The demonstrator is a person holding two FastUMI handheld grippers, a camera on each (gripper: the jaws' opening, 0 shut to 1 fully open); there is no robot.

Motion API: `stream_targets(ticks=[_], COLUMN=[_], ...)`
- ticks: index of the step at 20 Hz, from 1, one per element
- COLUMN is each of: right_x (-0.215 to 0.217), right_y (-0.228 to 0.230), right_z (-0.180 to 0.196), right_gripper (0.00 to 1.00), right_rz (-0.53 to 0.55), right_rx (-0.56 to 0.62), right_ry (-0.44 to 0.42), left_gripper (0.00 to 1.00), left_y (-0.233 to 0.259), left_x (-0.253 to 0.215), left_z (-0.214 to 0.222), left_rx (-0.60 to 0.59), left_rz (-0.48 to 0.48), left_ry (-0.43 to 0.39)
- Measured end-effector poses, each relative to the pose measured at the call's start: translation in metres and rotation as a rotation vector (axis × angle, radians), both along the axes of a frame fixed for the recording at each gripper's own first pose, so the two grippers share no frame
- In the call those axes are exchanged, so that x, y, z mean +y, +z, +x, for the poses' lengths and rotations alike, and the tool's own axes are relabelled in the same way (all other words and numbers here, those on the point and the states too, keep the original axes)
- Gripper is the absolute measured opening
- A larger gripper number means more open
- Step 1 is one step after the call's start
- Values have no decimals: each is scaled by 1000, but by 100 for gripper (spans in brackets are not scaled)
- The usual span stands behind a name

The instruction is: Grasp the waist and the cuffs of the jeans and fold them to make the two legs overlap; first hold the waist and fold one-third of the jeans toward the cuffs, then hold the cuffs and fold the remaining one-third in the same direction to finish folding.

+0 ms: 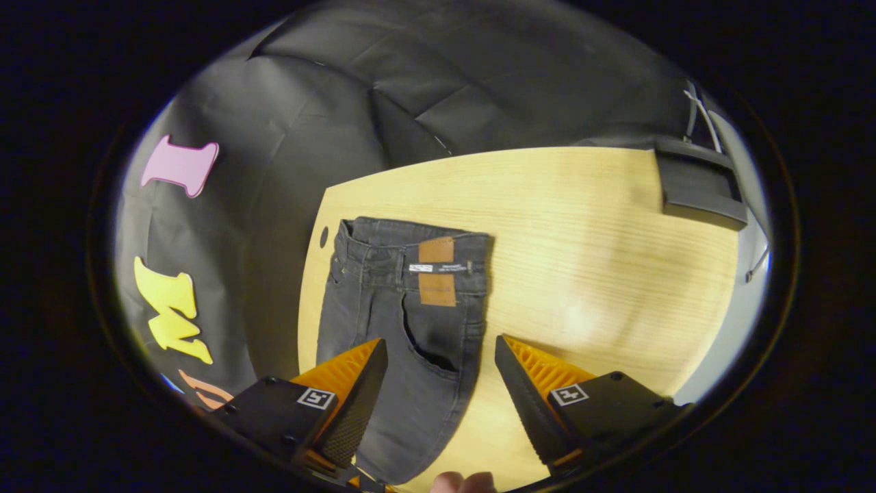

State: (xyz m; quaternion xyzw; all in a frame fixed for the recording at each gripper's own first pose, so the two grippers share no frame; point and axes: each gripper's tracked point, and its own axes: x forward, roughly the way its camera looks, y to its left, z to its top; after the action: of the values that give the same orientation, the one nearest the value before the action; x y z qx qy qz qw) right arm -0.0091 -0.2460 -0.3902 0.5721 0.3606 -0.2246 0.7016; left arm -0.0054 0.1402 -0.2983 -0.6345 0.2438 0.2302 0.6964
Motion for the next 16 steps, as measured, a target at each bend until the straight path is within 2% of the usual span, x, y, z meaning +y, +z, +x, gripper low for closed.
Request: stream_targets(ticks=[1,2,4,5,6,9,10,11,13,14,15,16], right_x=[2,3,0,0,-2,-5,-8,-9,-10,-12,-12,-15], right_y=[1,-2,0,0,-6,-15,-16,-18,-19,-18,-25,-27], right_z=[5,11,6,6,4,-4,-6,-9,-12,-12,-17,-16], right_gripper=[98,93,93,98,92,61,51,48,31,33,33,28], right_rz=[-7,-11,-5,-9,-33,-75,-80,-80,-76,-74,-88,-88], right_rx=[2,0,14,30,72,167,186,196,213,220,253,256], right_ry=[11,8,-15,-17,-11,-18,-22,-17,-16,-13,-10,-18], left_gripper=[94,94,94,92,90,75,84,66,58,53,36,44], left_y=[0,0,-2,-5,-7,-10,-11,-11,-13,-14,-17,-22], left_x=[1,0,-3,-5,-6,-8,-9,-10,-10,-11,-11,-12], left_z=[2,5,8,11,12,13,13,14,13,12,12,10], left_rx=[1,-2,4,12,20,31,34,38,51,58,63,85], left_rz=[1,-8,-5,-3,-3,-14,-18,-20,-28,-34,-40,-48], left_ry=[6,7,-5,-11,-14,-19,-21,-23,-26,-27,-30,-34])
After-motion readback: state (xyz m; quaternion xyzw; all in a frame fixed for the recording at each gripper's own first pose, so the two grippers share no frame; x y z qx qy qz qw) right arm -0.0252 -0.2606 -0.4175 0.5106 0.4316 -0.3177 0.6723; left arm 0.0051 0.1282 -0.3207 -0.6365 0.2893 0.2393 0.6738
